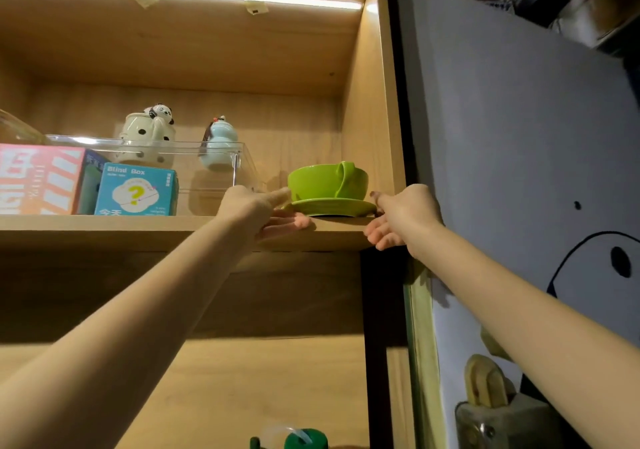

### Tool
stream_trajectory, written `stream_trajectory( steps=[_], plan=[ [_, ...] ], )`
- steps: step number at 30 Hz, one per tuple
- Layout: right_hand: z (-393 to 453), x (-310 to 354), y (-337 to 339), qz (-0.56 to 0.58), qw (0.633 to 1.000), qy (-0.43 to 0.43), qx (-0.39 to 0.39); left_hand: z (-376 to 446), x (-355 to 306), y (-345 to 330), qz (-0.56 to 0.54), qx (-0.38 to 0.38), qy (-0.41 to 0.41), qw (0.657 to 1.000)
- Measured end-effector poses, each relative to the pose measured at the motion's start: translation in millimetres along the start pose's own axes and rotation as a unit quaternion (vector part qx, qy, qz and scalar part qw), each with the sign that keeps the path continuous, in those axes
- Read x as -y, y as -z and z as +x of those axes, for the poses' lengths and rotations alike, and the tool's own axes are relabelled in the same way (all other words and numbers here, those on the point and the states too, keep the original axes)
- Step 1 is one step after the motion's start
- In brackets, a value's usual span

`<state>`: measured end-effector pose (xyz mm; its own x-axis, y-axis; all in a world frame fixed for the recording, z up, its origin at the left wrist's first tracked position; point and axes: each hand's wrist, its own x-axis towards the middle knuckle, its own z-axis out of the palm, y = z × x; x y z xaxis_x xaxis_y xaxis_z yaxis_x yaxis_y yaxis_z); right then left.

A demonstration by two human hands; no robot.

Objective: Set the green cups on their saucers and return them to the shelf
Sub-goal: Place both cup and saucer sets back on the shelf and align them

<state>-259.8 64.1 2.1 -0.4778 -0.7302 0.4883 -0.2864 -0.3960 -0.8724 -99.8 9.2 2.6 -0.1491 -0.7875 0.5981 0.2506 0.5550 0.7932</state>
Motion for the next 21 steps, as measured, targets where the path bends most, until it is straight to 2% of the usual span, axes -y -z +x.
stream_trajectory(
  steps=[1, 2, 4, 5, 8, 9, 12, 18, 21],
  plan=[
    [-1, -6, 3, -0.031, 0.999, 0.034, -0.019, -5, 3, 0, 0.058, -0.033, -0.063, 0.996],
    [-6, -12, 5, -0.067, 0.992, 0.098, -0.052, -10, 9, 0, 0.148, -0.079, -0.151, 0.974],
    [-23, -34, 6, -0.16, 0.939, 0.281, -0.115, -26, 25, 4, 0.326, -0.166, -0.337, 0.867],
    [-32, -41, 5, -0.196, 0.913, 0.34, -0.107, -35, 34, 3, 0.386, -0.162, -0.378, 0.826],
    [-37, -56, -4, -0.29, 0.886, 0.361, -0.009, -42, 61, 2, 0.508, -0.061, -0.364, 0.779],
    [-33, -60, -6, -0.31, 0.882, 0.355, -0.002, -40, 68, 1, 0.529, -0.049, -0.36, 0.767],
    [-22, -63, -7, -0.343, 0.875, 0.341, -0.01, -34, 78, 1, 0.55, -0.049, -0.361, 0.751],
    [-12, -71, -7, -0.42, 0.838, 0.341, -0.062, -35, 77, -6, 0.558, -0.054, -0.373, 0.74],
    [-10, -73, -9, -0.443, 0.823, 0.345, -0.08, -34, 77, -5, 0.584, -0.072, -0.38, 0.714]
  ],
)
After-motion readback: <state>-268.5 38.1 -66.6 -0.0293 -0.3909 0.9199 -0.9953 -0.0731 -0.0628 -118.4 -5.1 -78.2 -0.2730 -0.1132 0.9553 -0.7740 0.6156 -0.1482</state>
